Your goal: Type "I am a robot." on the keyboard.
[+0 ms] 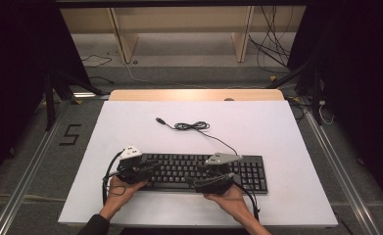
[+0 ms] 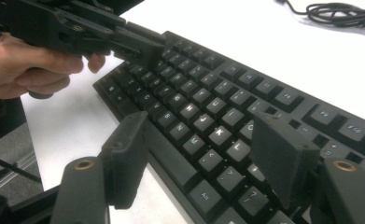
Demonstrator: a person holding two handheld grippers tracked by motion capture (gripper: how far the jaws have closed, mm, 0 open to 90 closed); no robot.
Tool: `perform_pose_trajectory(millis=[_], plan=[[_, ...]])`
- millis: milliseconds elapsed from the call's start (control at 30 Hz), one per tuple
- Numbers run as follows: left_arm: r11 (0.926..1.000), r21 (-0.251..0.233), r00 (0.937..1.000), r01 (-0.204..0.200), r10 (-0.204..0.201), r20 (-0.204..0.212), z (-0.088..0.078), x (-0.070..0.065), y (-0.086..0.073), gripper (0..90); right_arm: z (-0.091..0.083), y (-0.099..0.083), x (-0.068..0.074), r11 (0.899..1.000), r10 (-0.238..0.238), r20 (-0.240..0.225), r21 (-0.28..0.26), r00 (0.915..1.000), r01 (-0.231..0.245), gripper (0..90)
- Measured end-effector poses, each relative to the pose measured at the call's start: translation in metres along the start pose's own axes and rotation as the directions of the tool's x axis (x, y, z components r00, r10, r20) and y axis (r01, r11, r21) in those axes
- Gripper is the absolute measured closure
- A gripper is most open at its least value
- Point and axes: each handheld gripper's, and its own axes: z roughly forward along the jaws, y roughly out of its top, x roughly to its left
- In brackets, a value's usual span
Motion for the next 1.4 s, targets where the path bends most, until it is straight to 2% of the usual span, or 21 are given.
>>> perform_pose_trajectory(millis=[200,333,567,967,1267,1400], plan=[[0.9995,0.027,0.9999,-0.016,0.016,-0.001,0.010,-0.003,0.005,83.0,-0.006,-0.001,-0.002,1.000,-0.001,0.008,-0.019,1.0000,0.001,37.4],[0.9976,0.064,0.9996,-0.025,0.025,-0.010,0.018,-0.004,0.007,88.7,-0.008,-0.002,-0.002,1.000,-0.001,0.009,-0.026,1.0000,0.001,37.2],[0.9956,0.093,0.9994,-0.010,0.013,-0.032,0.024,-0.001,0.006,88.9,-0.009,-0.002,-0.002,1.000,-0.003,0.010,-0.028,0.9999,0.003,35.9],[0.9924,0.123,0.9991,-0.014,0.019,-0.037,0.027,0.000,0.005,88.9,-0.009,-0.001,-0.003,0.999,0.001,0.016,-0.036,0.9999,0.000,33.2],[0.9919,0.125,0.9991,-0.024,0.028,-0.032,0.027,0.001,0.004,89.0,-0.010,0.000,-0.004,0.999,0.001,0.026,-0.046,0.9997,0.000,33.1],[0.9948,0.101,0.9993,-0.014,0.018,-0.033,0.025,0.000,0.004,85.4,-0.011,0.000,-0.004,0.999,0.004,0.029,-0.050,0.9996,-0.002,33.3]])
